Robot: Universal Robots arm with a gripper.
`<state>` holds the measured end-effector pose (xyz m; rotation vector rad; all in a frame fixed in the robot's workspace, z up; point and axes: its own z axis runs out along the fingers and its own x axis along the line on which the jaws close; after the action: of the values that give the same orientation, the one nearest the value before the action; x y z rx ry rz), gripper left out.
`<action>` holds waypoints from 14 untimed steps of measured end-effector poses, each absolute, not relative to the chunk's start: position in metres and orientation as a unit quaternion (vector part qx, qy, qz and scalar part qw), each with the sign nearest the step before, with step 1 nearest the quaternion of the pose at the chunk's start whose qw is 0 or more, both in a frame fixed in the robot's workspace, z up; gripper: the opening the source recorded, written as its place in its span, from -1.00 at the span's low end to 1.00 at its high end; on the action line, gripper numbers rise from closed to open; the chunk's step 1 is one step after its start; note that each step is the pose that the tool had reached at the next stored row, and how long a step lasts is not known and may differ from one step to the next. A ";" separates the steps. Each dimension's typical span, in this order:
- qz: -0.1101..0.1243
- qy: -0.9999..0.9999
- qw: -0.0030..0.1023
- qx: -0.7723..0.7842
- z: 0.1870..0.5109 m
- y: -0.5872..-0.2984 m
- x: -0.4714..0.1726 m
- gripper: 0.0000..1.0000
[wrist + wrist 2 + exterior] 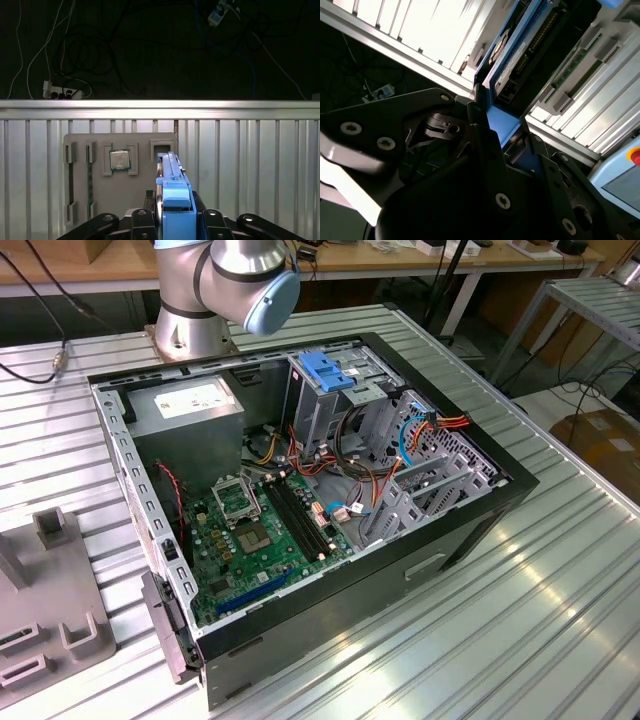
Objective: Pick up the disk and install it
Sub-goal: 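Pick up the disk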
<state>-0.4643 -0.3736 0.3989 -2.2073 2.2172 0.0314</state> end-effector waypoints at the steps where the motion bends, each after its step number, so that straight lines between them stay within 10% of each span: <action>1: 0.010 0.709 0.006 -0.705 0.401 -0.374 -0.464 -0.26; 14: 0.010 0.709 0.006 -0.705 0.415 -0.374 -0.464 -0.26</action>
<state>-0.4643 -0.3735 0.4152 -2.2073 2.2173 0.0314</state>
